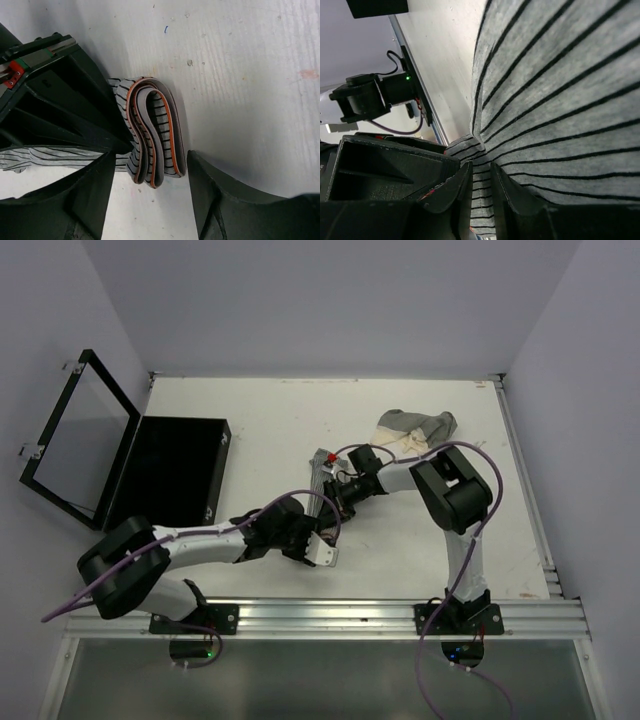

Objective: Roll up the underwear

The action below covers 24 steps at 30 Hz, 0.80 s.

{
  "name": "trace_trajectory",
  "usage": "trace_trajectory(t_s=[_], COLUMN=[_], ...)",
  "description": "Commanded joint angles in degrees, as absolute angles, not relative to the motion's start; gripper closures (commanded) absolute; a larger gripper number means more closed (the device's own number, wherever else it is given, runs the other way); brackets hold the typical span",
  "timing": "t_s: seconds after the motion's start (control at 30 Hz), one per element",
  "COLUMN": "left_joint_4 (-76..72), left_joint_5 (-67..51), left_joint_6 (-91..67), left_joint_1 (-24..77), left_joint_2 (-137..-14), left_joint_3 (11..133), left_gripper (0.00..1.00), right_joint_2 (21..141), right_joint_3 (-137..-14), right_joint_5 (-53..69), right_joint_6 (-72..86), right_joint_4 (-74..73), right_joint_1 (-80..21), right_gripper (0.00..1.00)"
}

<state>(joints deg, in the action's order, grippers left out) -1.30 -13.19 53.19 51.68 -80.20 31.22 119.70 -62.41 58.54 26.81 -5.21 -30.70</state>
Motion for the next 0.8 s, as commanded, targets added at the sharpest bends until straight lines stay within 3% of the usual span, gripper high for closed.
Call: trace_trajectory(t_s=[0.0, 0.1, 0.23, 0.4, 0.5, 0.53, 0.63, 0.77], left_joint_4=[-5.19, -5.36, -0.99, 8.42, 12.29, 13.44, 17.92, 23.72], left_joint_5=[-11.42, -11.51, -11.07, -14.32, -16.51, -17.13, -19.68, -23.37], left_joint_6=[54.75, 55.19, 55.19, 52.92, 51.07, 49.93, 47.39, 43.95], left_joint_1=[52.12, 52.12, 52.29, 52.29, 52.29, 52.29, 52.21, 51.68], left_joint_2=[-82.26, -83.40, -86.30, -88.15, -89.56, -90.52, -92.28, -94.74], left_joint_3=[30.85, 30.76, 33.82, 37.88, 40.16, 41.56, 44.55, 49.03], left_gripper=[0.37, 0.48, 0.77, 0.99, 1.00, 1.00, 1.00, 1.00], right_joint_2=[122.43, 122.96, 122.52, 119.46, 115.86, 115.14, 111.64, 106.45], right_joint_3=[-63.37, -63.46, -63.19, -65.37, -69.41, -70.83, -77.24, -82.44], right_joint_5=[55.46, 55.98, 56.25, 56.34, 56.08, 55.81, 53.71, 50.19], right_joint_6=[24.70, 24.52, 24.61, 27.15, 27.25, 26.64, 20.41, 11.88], right_joint_4=[-7.38, -7.73, -7.30, -4.48, -3.78, -5.00, -11.14, -18.27], right_joint_1=[-30.85, -30.85, -30.59, -27.35, -24.27, -23.47, -19.61, -13.99], right_gripper=[0.75, 0.77, 0.78, 0.74, 0.62, 0.52, 0.39, 0.29])
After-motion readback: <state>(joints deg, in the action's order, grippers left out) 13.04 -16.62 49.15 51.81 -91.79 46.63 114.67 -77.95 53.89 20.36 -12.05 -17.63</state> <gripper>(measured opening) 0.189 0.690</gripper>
